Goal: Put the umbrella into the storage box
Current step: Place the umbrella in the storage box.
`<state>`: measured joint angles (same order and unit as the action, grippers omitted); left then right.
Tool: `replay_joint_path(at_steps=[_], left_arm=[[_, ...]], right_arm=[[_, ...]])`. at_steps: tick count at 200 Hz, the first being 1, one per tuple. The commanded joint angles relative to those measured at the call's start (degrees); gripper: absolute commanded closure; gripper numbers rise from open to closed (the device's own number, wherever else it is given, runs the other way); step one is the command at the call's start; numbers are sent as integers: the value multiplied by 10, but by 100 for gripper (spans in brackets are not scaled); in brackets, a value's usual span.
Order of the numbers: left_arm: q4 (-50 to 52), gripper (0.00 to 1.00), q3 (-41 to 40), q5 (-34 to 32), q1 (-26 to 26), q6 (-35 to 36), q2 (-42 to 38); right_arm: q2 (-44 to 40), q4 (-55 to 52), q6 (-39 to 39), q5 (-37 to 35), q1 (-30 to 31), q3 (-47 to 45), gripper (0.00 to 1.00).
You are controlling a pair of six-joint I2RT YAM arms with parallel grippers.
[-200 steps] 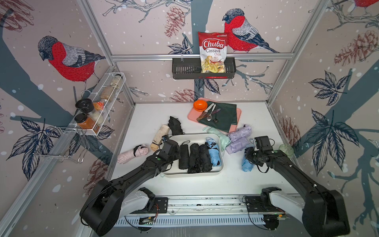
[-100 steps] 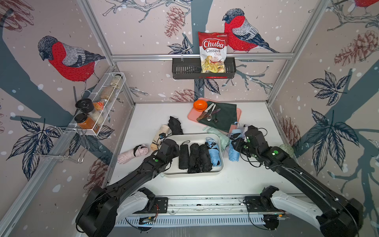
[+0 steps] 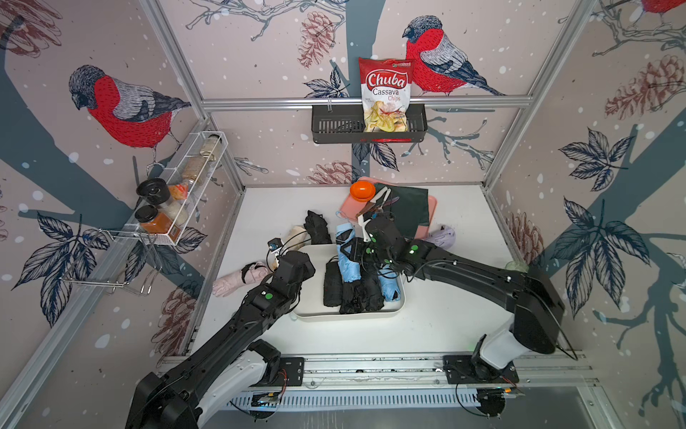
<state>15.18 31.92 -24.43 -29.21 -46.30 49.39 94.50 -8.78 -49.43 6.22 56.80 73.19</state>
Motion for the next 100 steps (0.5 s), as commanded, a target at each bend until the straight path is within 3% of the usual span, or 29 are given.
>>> replay_joint_path(at_steps=[1,100], left_arm=[[29,37,4,-31,6,7,-24],[14,31,5,-23,17,24,-41]], right_arm=[[35,46,-15,19,20,34,79],[158,108,-124,21,77,66,77]])
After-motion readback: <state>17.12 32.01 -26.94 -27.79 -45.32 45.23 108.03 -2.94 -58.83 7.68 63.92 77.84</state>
